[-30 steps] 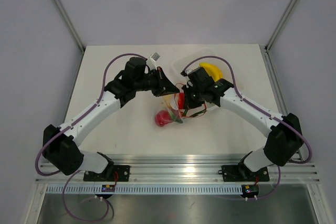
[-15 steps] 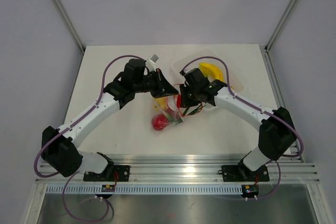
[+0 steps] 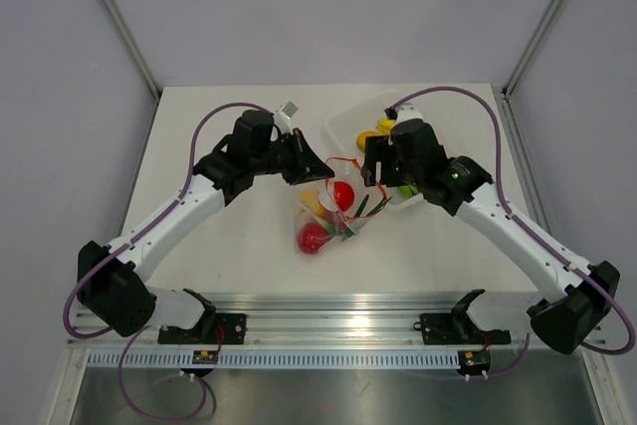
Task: Place the food in the zip-top bag and seal the zipper
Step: Pick up the fake fruit from the bin.
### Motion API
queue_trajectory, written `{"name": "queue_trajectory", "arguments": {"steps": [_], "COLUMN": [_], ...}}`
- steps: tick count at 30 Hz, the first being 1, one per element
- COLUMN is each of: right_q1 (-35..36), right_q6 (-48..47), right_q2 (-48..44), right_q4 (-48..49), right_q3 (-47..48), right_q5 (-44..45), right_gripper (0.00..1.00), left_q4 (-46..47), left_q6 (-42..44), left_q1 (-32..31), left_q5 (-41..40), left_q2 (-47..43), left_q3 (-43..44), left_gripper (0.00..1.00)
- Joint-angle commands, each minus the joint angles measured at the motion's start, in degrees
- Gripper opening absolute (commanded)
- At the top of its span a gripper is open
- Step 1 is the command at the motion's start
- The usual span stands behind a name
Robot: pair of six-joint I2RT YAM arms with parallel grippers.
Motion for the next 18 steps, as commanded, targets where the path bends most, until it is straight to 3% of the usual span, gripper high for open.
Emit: {"name": "queue_trajectory", "arguments": {"steps": [1, 7, 11, 18], "right_q1": [-5.03, -15.15, -21.83, -23.42], "right_q6": [-1.46, -3.48, -3.66, -5.68], "right_q2": [-1.25, 4.62, 9.81, 18.34], "right_q4": [-0.85, -0.32, 3.27, 4.86], "right_q3": [2.66, 2.21, -0.06, 1.16], "right_q5": [6.72, 9.36, 8.83, 15.24], "right_gripper": [0.80, 0.79, 0.72, 0.70], "left_q4": [2.21, 1.34, 1.07, 1.86], "left_q6": [0.90, 1.42, 1.78, 1.60], "left_q1": [0.50, 1.11, 1.46, 1.55], "left_q5": [-0.41, -0.24, 0.20, 1.70], "left_q2": [-0.37, -0.11, 0.07, 0.86], "left_q3": [3.69, 4.66, 4.75, 4.39], "left_gripper": [0.00, 0.00, 0.00, 0.00]}}
